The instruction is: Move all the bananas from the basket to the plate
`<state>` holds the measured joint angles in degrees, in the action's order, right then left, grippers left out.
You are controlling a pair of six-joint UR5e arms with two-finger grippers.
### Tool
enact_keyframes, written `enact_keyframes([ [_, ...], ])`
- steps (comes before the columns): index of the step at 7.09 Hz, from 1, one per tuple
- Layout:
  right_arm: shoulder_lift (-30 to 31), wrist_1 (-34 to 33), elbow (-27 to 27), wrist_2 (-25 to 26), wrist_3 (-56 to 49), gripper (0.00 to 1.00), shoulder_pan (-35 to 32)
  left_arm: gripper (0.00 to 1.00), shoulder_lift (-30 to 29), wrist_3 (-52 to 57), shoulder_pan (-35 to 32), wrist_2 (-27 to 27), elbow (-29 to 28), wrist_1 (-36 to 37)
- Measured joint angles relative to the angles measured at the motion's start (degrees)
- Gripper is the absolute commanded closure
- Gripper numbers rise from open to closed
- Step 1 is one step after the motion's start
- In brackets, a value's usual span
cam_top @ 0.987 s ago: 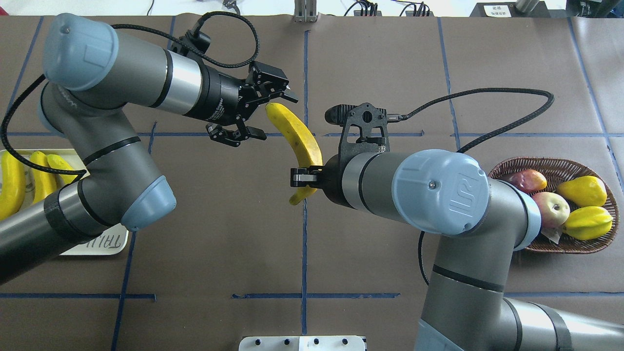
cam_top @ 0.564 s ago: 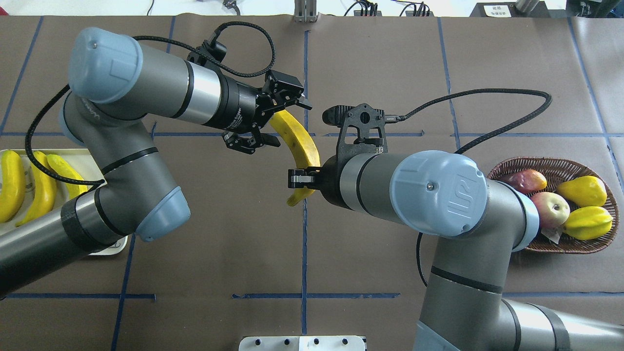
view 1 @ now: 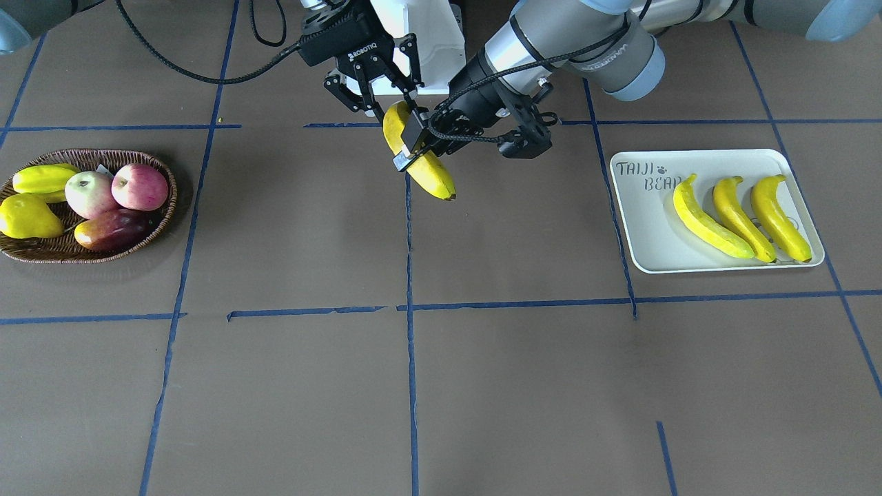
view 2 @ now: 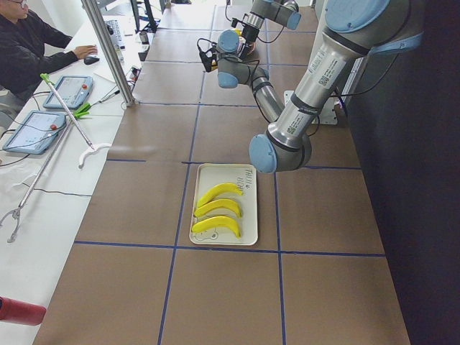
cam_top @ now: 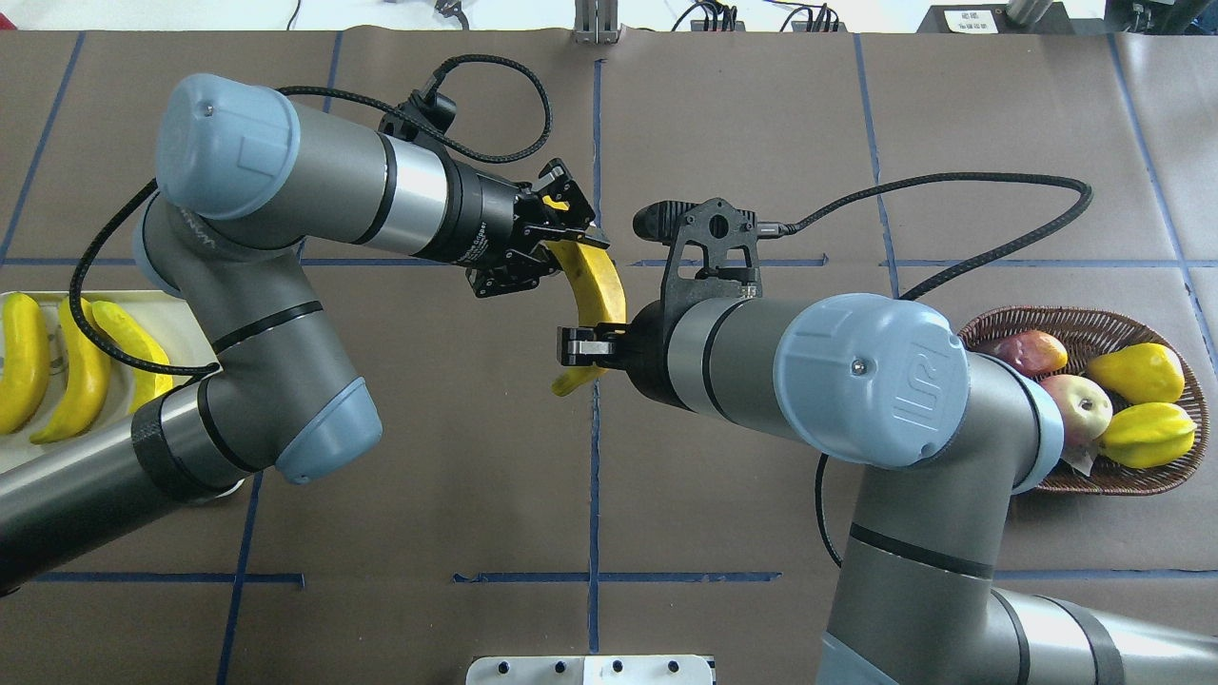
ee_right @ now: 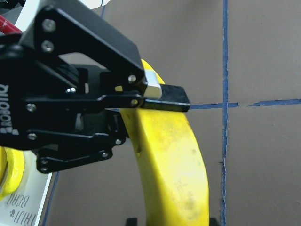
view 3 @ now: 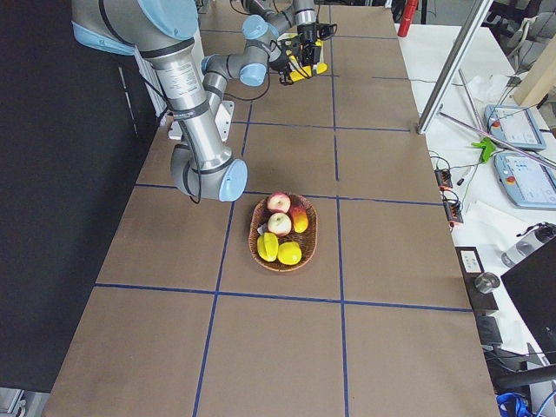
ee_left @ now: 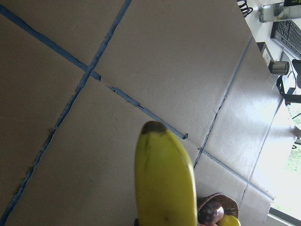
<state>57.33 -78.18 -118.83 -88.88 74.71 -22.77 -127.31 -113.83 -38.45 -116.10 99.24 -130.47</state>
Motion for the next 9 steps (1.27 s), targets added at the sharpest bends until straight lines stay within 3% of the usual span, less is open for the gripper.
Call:
enact_keyframes([
  [3, 0.3, -0.4, -2.0, -0.6, -0.1, 0.00, -0.1, 1.00, 0.2, 0.7, -2.1, -0.7, -0.1, 0.9],
  [4, 0.5, -1.7, -3.9, -1.6, -0.1, 0.00, -0.6, 1.00, 1.0, 3.7, -3.7, -3.2, -0.2, 3.5],
  [6, 0.7, -10.2, -7.7, -7.4, -0.9, 0.00, -5.5, 1.00, 5.7, 20.8, -9.1, -11.1, 0.9, 15.6],
  [9, 5.2, -16.8, -9.3, -17.5, -10.4, 0.00, -16.0, 1.00, 18.4, 43.7, -14.8, -12.7, 2.4, 24.2],
])
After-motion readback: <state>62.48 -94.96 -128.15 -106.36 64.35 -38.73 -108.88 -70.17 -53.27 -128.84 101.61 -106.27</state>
